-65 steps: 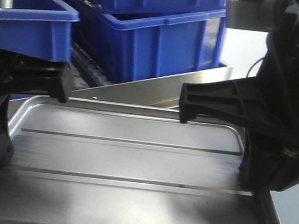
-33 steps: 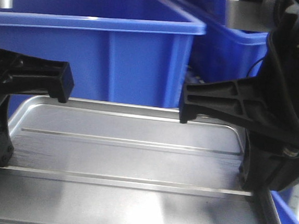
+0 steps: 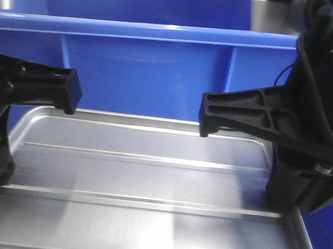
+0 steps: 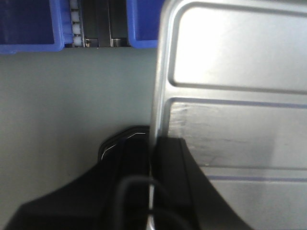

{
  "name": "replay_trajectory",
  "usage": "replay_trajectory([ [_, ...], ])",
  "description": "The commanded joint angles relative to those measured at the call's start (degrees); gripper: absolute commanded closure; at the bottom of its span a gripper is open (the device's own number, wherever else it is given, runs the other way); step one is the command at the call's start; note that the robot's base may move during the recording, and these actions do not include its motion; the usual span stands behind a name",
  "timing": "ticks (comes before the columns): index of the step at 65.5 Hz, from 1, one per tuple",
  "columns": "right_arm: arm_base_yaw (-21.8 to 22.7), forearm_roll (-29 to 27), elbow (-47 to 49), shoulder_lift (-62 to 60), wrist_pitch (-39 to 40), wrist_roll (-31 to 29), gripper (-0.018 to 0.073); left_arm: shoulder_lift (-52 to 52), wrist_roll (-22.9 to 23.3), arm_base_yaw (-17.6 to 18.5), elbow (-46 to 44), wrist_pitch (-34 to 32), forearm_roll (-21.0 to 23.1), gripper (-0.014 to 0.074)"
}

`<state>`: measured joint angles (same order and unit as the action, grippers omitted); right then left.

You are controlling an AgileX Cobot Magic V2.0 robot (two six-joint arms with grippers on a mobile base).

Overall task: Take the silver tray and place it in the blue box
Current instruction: 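Hold the tray level above the empty blue bin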

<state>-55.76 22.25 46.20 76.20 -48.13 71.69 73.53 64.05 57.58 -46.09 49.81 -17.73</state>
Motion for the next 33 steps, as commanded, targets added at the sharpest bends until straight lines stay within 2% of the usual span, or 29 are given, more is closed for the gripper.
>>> replay_trajectory([
  [1,-0.15,1.25,1.61,-1.47,3.81,-0.36,0.0506,-1.60,0.67,0.72,-1.61,-3.68,0.08,0.0610],
  [33,-0.15,1.25,1.61,-1.47,3.81,-0.36,0.0506,-1.60,0.67,0.72,-1.61,-3.68,0.08,0.0610],
])
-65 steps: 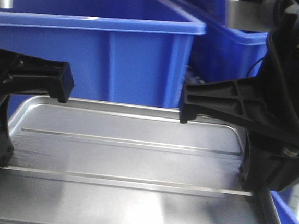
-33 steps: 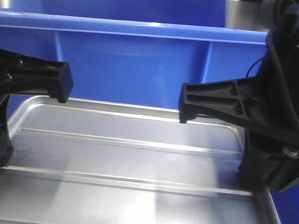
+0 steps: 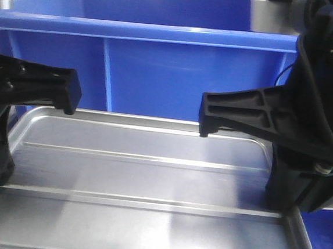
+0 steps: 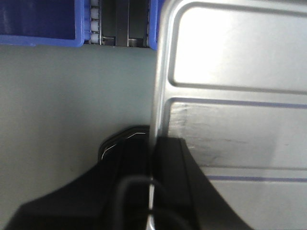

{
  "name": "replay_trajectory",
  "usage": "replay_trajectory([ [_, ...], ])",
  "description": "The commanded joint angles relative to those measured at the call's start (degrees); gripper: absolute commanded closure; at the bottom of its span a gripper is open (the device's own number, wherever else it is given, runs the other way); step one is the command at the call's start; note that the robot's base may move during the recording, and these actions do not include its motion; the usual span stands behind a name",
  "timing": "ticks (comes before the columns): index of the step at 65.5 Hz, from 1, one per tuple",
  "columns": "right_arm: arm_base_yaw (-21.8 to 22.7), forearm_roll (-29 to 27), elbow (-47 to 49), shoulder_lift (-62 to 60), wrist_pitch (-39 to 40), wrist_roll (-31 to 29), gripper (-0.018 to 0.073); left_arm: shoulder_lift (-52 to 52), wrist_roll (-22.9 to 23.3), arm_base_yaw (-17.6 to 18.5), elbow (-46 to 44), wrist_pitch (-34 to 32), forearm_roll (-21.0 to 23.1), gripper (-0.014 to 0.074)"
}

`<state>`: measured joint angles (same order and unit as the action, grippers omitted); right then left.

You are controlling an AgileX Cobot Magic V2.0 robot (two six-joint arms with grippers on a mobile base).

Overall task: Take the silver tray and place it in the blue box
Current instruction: 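Hold the tray level above the empty blue bin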

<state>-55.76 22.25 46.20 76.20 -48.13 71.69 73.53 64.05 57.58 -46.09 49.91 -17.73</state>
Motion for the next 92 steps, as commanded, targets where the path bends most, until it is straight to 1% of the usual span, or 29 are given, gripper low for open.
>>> replay_trajectory([
  [1,-0.15,1.25,1.61,-1.47,3.81,-0.36,0.0506,-1.60,0.67,0.72,-1.61,-3.79,0.08,0.0610],
  [66,-0.15,1.25,1.61,-1.47,3.94,-0.36,0.0506,-1.60,0.67,0.72,-1.61,-4.26,0.08,0.0610],
  [84,-0.15,1.25,1.61,-1.47,4.09,-0.41,0.0506,-1.49,0.67,0.62,-1.61,-4.51,-0.59,0.0610],
  [88,-0.15,1.25,1.72,-1.47,4.08,-1.19,0.0506,-1.49,0.03,0.52,-1.61,-4.51,-0.29,0.0610],
  [92,-0.15,1.06,2.55,-1.47,3.21,-3.31,0.0506,-1.62,-0.98,0.52,-1.61,-4.51,0.53,0.0610],
])
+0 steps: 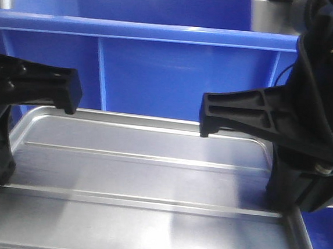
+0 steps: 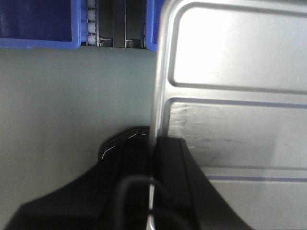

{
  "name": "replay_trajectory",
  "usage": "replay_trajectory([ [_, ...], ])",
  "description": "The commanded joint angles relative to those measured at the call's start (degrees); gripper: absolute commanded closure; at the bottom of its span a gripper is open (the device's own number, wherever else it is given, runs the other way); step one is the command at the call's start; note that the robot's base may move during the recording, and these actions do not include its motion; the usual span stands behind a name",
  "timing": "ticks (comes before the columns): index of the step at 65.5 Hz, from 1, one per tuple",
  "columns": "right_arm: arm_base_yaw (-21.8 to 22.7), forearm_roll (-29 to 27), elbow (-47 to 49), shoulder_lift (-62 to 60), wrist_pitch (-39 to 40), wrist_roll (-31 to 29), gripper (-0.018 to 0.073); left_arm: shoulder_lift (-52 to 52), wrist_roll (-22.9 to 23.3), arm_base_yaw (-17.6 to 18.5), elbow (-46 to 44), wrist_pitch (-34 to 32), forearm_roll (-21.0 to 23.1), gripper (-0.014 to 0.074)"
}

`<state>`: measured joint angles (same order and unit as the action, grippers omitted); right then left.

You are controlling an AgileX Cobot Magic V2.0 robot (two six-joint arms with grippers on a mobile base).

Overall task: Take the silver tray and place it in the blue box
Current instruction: 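Hold the tray level above the empty blue bin, then lower the tray with both grippers down into the blue bin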

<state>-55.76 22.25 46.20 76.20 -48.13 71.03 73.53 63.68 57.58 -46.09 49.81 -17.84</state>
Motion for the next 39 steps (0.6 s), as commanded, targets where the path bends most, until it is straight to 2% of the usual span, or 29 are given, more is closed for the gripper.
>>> replay_trajectory([
  [1,-0.15,0.85,2.67,-1.47,3.07,-3.14,0.0506,-1.62,-0.60,0.52,-1.61,-4.41,0.66,0.0610],
  [7,-0.15,-0.56,5.66,-1.47,0.03,-5.79,0.0506,-1.85,-1.13,0.52,-2.26,-4.58,1.85,0.0610],
  [19,-0.15,-0.51,12.44,-1.47,-5.96,-8.06,0.0506,-1.85,-5.20,0.52,-6.38,-3.53,4.03,0.0610],
  [32,-0.07,-0.63,20.76,-1.47,-10.42,-12.58,0.0506,-1.85,-7.15,0.52,-14.49,-0.65,3.20,0.0610],
  [39,-0.07,-0.63,24.28,-1.47,-10.44,-14.36,0.0506,-1.85,-10.10,0.38,-18.83,0.23,2.37,0.0610],
])
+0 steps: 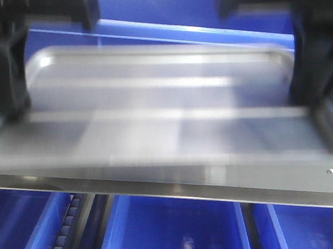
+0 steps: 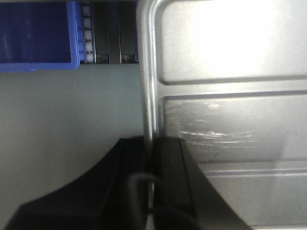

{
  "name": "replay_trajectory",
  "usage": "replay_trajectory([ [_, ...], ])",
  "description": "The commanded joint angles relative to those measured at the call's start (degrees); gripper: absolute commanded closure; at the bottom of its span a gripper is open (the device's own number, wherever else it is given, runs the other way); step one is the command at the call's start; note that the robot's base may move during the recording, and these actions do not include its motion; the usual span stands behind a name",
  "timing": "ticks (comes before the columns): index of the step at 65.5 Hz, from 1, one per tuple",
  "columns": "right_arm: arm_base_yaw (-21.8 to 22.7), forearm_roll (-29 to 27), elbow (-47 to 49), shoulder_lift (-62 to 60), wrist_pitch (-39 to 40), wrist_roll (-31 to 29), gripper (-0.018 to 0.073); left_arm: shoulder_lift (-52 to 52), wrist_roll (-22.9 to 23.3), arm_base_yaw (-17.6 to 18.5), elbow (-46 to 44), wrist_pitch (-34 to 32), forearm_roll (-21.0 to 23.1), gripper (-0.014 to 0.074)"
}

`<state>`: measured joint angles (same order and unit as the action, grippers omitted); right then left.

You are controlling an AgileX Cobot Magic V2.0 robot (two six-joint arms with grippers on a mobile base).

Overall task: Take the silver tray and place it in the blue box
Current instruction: 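Lower the tray with both grippers down into the blue bin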

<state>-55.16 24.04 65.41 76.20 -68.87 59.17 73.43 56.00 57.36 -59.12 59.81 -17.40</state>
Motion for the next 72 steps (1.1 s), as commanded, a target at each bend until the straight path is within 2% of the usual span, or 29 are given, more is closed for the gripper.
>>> replay_trajectory([
  [1,-0.67,-2.42,5.47,-1.47,10.30,-2.66,0.0506,-1.74,-2.46,0.49,-6.39,-9.77,1.80,0.0610],
  [8,0.07,-2.27,7.72,-1.47,10.63,-3.62,0.0506,-1.74,-4.39,-1.39,-10.29,-9.68,1.69,0.0610],
  [18,4.27,-2.69,10.07,-1.47,12.72,-6.86,0.0506,-1.42,-10.36,-5.43,-14.75,-10.01,3.43,0.0610],
  [24,7.54,-4.81,11.61,-1.29,14.93,-10.59,0.0506,-0.31,-14.81,-8.09,-17.35,-11.33,5.16,0.0611],
  [34,13.94,-9.99,15.40,0.36,17.64,-17.05,0.0506,2.48,-19.12,-13.21,-21.70,-13.78,7.26,0.0611],
  [44,19.57,-15.51,19.54,3.65,19.94,-24.60,0.0506,6.44,-28.02,-18.80,-25.74,-16.96,16.91,0.0611],
  [51,22.45,-18.04,22.80,6.73,21.73,-28.73,0.0506,9.69,-31.24,-21.92,-28.06,-17.69,20.28,0.0611],
  [63,25.75,-18.65,28.48,12.60,22.66,-33.04,0.0506,13.66,-32.93,-25.83,-30.25,-21.12,21.81,0.0611],
  [72,26.64,-18.65,29.59,16.44,25.09,-34.12,0.0506,15.64,-32.93,-26.76,-30.25,-22.40,21.69,0.0611],
])
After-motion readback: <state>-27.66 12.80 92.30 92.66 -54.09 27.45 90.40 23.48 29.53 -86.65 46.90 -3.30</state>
